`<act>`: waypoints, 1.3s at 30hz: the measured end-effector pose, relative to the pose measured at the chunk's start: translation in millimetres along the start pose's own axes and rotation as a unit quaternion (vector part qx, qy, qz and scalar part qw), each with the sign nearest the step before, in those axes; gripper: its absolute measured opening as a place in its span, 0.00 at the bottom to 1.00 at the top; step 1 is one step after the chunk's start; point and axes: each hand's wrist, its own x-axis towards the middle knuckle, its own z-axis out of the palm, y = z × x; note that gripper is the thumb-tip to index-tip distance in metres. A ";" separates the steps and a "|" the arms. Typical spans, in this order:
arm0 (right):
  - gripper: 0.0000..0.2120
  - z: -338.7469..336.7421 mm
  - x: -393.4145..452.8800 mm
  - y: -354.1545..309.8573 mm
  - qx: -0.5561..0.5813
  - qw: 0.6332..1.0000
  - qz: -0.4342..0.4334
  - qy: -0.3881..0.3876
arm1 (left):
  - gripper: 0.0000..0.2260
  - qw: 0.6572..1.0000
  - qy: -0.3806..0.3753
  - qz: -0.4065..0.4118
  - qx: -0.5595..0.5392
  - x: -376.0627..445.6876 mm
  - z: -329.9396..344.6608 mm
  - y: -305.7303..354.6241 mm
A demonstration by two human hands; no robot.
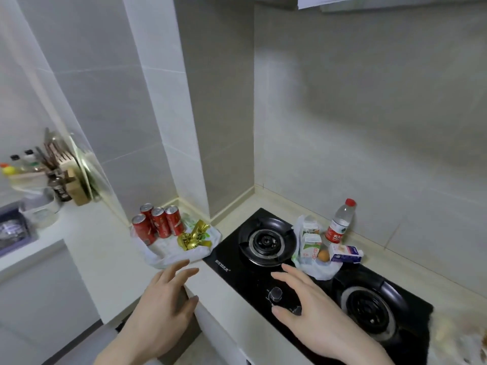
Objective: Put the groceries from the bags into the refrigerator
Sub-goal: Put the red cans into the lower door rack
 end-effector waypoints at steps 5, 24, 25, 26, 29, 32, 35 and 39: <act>0.29 1.8 60.0 -22.1 -0.003 0.998 -0.050 -0.037 | 0.23 0.996 0.025 -0.082 0.010 14.8 -14.4 -41.4; 0.28 116.1 350.5 -114.3 0.002 0.999 0.013 -0.048 | 0.25 0.999 -0.046 -0.026 0.013 283.0 -58.8 -261.4; 0.28 125.8 368.4 -118.6 -0.005 0.999 0.019 -0.047 | 0.27 0.998 -0.056 -0.020 0.022 295.2 -56.2 -271.6; 0.29 135.4 385.2 -122.9 -0.013 0.999 0.024 -0.046 | 0.28 0.997 -0.068 -0.017 0.032 306.3 -52.2 -281.8; 0.32 160.5 427.5 -135.6 -0.025 0.998 0.038 -0.050 | 0.29 0.993 -0.107 -0.004 0.058 333.7 -35.9 -307.4; 0.35 181.8 461.9 -144.6 -0.031 0.997 0.047 -0.048 | 0.32 0.987 -0.135 0.008 0.089 354.6 -19.7 -323.2; 0.37 200.4 492.1 -146.9 -0.052 0.996 0.060 -0.046 | 0.33 0.981 -0.149 0.019 0.123 370.9 -7.1 -331.2; 0.39 217.0 524.0 -149.2 -0.077 0.992 0.075 -0.066 | 0.33 0.974 -0.171 0.036 0.143 386.3 2.3 -335.0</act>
